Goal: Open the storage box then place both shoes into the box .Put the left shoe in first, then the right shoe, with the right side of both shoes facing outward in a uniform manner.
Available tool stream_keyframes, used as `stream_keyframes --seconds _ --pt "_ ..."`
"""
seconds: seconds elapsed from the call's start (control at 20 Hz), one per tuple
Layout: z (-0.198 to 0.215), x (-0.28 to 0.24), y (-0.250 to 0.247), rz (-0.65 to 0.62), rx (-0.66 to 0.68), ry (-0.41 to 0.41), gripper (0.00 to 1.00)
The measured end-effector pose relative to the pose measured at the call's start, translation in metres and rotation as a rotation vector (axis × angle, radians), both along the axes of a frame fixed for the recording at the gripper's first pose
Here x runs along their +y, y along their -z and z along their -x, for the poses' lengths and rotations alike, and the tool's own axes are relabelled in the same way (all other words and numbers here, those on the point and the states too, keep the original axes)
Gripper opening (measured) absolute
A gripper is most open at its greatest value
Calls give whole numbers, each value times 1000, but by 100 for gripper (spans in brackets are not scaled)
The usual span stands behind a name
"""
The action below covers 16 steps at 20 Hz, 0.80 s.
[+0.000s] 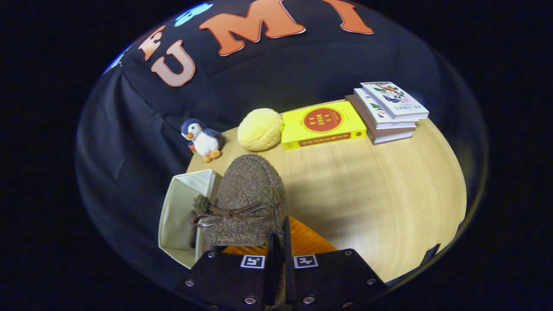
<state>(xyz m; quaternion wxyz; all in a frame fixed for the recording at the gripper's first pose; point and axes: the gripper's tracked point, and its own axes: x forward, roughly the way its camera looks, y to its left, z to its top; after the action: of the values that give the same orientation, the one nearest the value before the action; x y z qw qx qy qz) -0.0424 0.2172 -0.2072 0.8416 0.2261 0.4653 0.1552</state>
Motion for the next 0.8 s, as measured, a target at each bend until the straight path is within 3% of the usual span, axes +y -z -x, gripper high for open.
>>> stream_keyframes --seconds 0.4,0.8 --pt "1 120 -46 -25 -24 -127 10" --pt "5 161 1 109 54 -142 10"
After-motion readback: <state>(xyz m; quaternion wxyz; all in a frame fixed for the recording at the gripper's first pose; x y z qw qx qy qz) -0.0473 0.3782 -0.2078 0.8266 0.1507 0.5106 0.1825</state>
